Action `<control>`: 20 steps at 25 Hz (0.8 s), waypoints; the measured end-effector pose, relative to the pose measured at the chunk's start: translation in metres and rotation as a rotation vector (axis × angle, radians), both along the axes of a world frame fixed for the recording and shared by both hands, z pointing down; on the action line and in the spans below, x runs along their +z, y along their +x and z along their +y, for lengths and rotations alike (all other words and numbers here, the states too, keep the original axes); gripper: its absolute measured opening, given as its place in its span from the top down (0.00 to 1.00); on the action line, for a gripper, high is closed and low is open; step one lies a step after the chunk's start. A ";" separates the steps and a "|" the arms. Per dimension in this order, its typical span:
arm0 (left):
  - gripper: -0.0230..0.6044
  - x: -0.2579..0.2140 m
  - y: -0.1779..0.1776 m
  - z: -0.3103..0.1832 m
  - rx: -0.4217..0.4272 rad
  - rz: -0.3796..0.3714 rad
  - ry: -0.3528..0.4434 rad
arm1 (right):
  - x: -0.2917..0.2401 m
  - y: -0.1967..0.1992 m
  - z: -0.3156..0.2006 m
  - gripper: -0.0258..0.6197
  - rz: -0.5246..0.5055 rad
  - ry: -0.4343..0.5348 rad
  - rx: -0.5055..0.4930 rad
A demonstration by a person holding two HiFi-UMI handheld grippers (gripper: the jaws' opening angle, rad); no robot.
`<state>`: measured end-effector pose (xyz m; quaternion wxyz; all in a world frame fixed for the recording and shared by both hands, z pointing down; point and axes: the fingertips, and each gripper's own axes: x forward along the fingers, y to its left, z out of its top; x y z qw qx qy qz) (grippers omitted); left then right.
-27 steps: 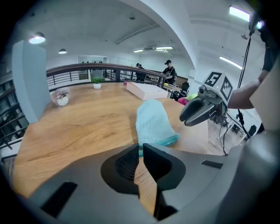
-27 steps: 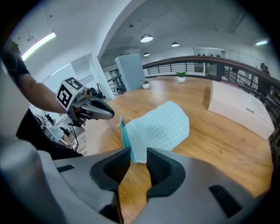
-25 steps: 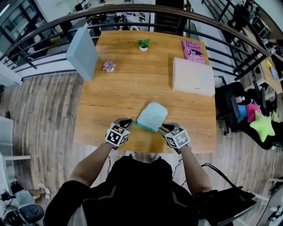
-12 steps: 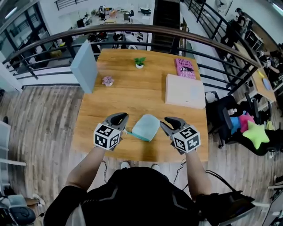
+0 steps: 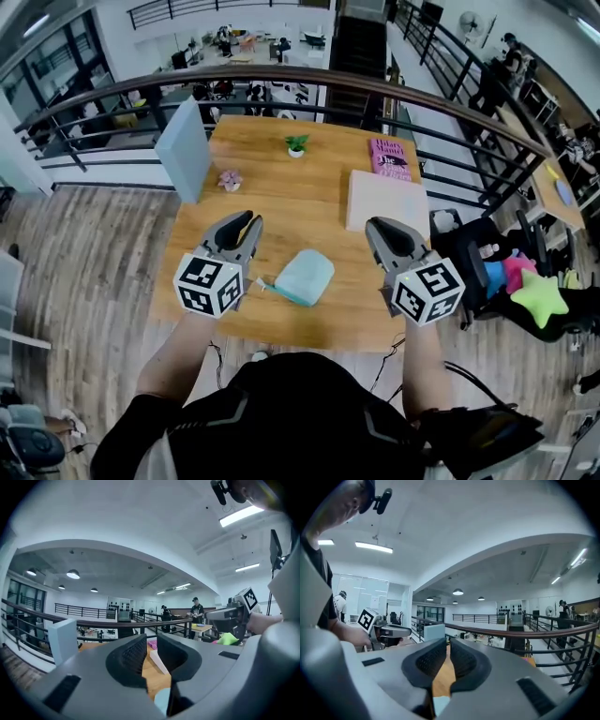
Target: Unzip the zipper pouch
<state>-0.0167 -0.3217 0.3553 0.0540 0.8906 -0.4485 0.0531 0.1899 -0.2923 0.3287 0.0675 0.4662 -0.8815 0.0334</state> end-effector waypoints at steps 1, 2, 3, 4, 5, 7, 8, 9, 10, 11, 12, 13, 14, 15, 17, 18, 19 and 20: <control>0.83 -0.009 0.000 0.003 0.000 0.014 0.007 | -0.009 0.001 0.002 0.91 0.001 0.017 -0.003; 0.83 -0.017 0.000 0.005 0.002 0.026 0.014 | -0.016 0.001 0.004 0.91 0.004 0.029 -0.006; 0.85 -0.024 0.000 0.008 0.004 0.035 0.022 | -0.021 0.000 0.006 0.91 0.007 0.037 -0.007; 0.87 -0.030 0.000 0.011 0.003 0.038 0.032 | -0.025 0.000 0.008 0.93 0.009 0.041 -0.007; 0.89 -0.035 0.000 0.012 -0.002 0.036 0.043 | -0.028 0.000 0.009 0.94 0.009 0.044 -0.006; 0.90 -0.041 -0.001 0.016 -0.011 0.028 0.057 | -0.031 -0.001 0.012 0.95 0.006 0.045 -0.009; 0.91 -0.044 -0.001 0.018 -0.014 0.030 0.059 | -0.032 -0.002 0.013 0.95 0.005 0.045 -0.009; 0.91 -0.046 -0.002 0.020 -0.015 0.034 0.059 | -0.033 -0.002 0.013 0.95 0.007 0.046 -0.008; 0.92 -0.047 -0.002 0.022 -0.013 0.041 0.056 | -0.033 -0.002 0.014 0.95 0.010 0.046 -0.003; 0.92 -0.049 -0.002 0.024 -0.009 0.048 0.050 | -0.033 -0.002 0.014 0.95 0.014 0.047 0.004; 0.92 -0.049 -0.002 0.026 -0.005 0.057 0.041 | -0.033 -0.001 0.014 0.95 0.019 0.050 0.013; 0.92 -0.050 -0.002 0.027 -0.002 0.066 0.031 | -0.033 0.000 0.014 0.95 0.024 0.051 0.022; 0.92 -0.050 -0.003 0.028 -0.001 0.072 0.021 | -0.033 0.001 0.014 0.95 0.029 0.052 0.028; 0.92 -0.050 -0.003 0.029 -0.003 0.074 0.015 | -0.032 0.000 0.013 0.95 0.035 0.050 0.032; 0.92 -0.049 -0.005 0.029 -0.013 0.065 0.012 | -0.030 -0.001 0.013 0.95 0.046 0.043 0.034; 0.92 -0.048 -0.006 0.030 -0.020 0.057 0.014 | -0.029 -0.002 0.013 0.95 0.049 0.038 0.032; 0.92 -0.047 -0.006 0.030 -0.025 0.051 0.016 | -0.028 -0.002 0.013 0.95 0.048 0.035 0.030; 0.92 -0.046 -0.007 0.030 -0.029 0.046 0.017 | -0.027 -0.003 0.014 0.95 0.047 0.035 0.029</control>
